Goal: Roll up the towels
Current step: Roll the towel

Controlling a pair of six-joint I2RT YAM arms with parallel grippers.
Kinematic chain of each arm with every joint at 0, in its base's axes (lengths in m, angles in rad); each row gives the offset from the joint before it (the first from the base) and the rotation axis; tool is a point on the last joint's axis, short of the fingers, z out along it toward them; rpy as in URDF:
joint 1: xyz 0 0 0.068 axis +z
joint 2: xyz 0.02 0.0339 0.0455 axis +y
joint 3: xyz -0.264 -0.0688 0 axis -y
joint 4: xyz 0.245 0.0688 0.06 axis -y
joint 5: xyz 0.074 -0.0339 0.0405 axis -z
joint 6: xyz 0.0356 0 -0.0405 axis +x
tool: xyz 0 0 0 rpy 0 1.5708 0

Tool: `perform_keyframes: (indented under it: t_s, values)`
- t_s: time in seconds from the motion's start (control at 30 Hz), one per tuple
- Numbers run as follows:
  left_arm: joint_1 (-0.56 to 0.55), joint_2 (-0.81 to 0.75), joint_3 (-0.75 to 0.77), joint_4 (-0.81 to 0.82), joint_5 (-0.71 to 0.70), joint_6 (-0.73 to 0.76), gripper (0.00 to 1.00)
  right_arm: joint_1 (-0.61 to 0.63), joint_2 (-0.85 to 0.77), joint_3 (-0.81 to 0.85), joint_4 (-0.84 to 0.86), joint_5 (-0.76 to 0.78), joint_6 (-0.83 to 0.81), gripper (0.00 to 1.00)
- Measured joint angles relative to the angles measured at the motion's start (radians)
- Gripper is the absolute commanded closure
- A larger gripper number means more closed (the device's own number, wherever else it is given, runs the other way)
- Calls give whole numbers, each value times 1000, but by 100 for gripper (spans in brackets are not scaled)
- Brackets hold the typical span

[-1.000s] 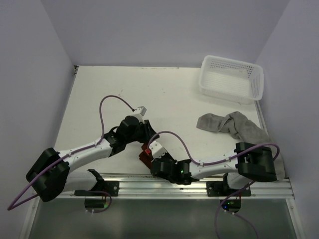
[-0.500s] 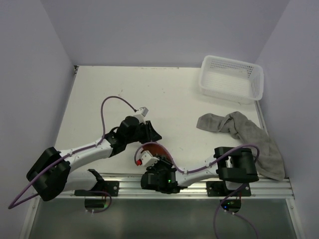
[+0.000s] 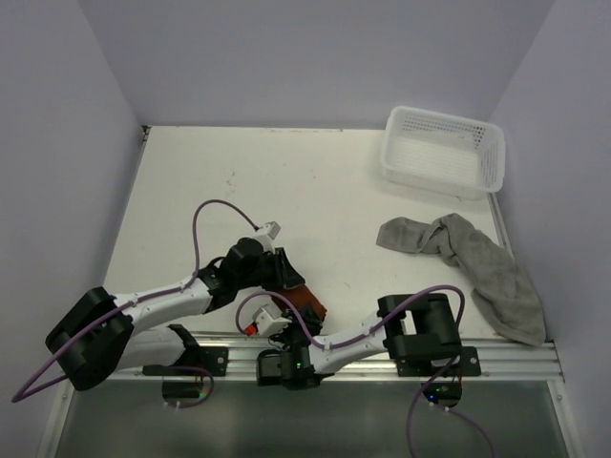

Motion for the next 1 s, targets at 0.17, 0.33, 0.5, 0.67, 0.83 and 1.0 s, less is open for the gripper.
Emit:
perform_keyframes:
  t_s: [0.17, 0.33, 0.5, 0.67, 0.83, 1.0]
  values:
    - [-6, -7, -37, 23, -4, -18, 68, 11, 10, 12, -35, 2, 33, 61]
    - [-10, -27, -84, 52, -16, -30, 68, 13, 9, 13, -35, -6, 45, 54]
    - [-10, -29, -138, 110, -22, -52, 68, 13, -5, 12, -22, -28, 51, 48]
    - [-10, -17, -159, 152, -27, -61, 68, 12, -52, 1, 7, -63, 50, 45]
    - [-10, -16, -167, 167, -31, -63, 68, 9, -144, -35, 60, -109, 31, 42]
    - [-10, -16, -175, 180, -32, -63, 68, -23, -267, -72, 123, -214, 16, 40]
